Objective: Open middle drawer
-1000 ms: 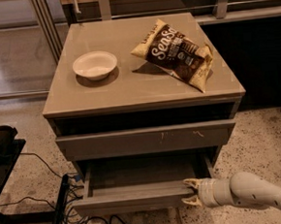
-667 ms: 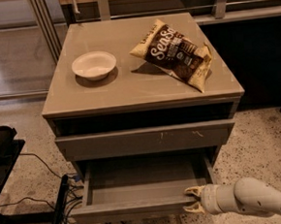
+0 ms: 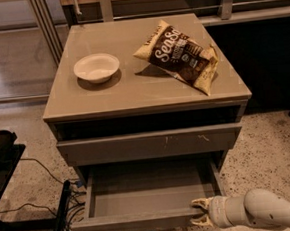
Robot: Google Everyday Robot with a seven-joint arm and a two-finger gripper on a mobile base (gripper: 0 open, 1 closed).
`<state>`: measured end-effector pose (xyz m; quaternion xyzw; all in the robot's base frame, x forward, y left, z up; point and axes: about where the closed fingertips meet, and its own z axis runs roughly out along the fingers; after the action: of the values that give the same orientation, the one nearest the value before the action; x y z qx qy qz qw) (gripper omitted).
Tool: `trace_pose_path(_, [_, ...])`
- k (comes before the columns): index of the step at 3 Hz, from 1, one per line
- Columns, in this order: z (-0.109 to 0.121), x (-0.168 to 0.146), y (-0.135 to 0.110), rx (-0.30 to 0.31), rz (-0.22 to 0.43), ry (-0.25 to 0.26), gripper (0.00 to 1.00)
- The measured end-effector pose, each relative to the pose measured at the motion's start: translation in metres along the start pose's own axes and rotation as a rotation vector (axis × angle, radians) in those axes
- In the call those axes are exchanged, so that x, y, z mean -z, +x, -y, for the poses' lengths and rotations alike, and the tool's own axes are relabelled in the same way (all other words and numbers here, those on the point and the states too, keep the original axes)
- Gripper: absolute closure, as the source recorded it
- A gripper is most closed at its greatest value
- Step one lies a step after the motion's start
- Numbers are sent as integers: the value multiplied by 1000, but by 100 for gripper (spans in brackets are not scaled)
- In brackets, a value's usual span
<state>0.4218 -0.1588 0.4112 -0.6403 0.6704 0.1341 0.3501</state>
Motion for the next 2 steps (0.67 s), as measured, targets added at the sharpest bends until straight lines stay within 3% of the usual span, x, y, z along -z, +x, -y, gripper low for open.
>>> trace_pose_path(1, [1, 4, -2, 0, 0, 0, 100])
trace_pose_path(2, [1, 4, -3, 0, 0, 0, 81])
